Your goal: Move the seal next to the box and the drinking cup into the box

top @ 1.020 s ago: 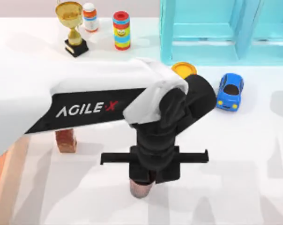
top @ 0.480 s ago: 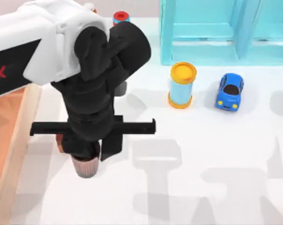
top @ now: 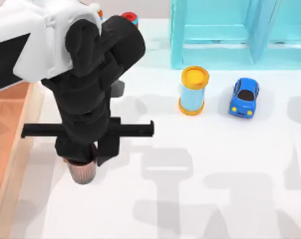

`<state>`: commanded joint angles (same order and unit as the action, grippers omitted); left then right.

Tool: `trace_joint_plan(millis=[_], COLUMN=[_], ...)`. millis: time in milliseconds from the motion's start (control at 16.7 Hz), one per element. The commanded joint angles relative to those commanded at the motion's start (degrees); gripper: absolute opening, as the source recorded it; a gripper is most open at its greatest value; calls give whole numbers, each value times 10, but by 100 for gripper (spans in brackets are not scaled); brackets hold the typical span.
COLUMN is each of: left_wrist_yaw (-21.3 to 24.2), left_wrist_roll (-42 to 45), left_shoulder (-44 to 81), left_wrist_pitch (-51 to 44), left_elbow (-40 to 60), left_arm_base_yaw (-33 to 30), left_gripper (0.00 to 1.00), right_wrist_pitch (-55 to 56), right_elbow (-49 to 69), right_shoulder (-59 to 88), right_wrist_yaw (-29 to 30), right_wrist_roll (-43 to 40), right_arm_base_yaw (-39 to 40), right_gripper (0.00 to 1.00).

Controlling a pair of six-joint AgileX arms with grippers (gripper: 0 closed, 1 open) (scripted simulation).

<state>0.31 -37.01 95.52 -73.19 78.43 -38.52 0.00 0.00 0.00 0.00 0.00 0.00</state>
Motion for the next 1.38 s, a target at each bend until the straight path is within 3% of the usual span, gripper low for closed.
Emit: trace_joint_plan(millis=[180, 660, 840, 1020, 1380], left_wrist_yaw=[6, 26, 34, 39, 38], left_wrist_roll=[84, 438, 540, 591, 597], left_shoulder=[-14, -81, -105, -122, -121], left_wrist_pitch=[-6, -17, -15, -10, -8], left_elbow=[-11, -88, -118, -138, -141], left_arm_base_yaw=[85, 440, 542, 592, 595], left_gripper=[0, 0, 0, 0, 0], right_wrist_pitch=[0, 0, 0, 0, 0], right_elbow=[0, 0, 0, 0, 0], right_shoulder=[0, 0, 0, 0, 0], right_wrist_yaw=[0, 0, 0, 0, 0], right_wrist_roll=[0, 0, 0, 0, 0], right_arm_base_yaw=[0, 0, 0, 0, 0], right_gripper=[100, 100, 100, 100, 100])
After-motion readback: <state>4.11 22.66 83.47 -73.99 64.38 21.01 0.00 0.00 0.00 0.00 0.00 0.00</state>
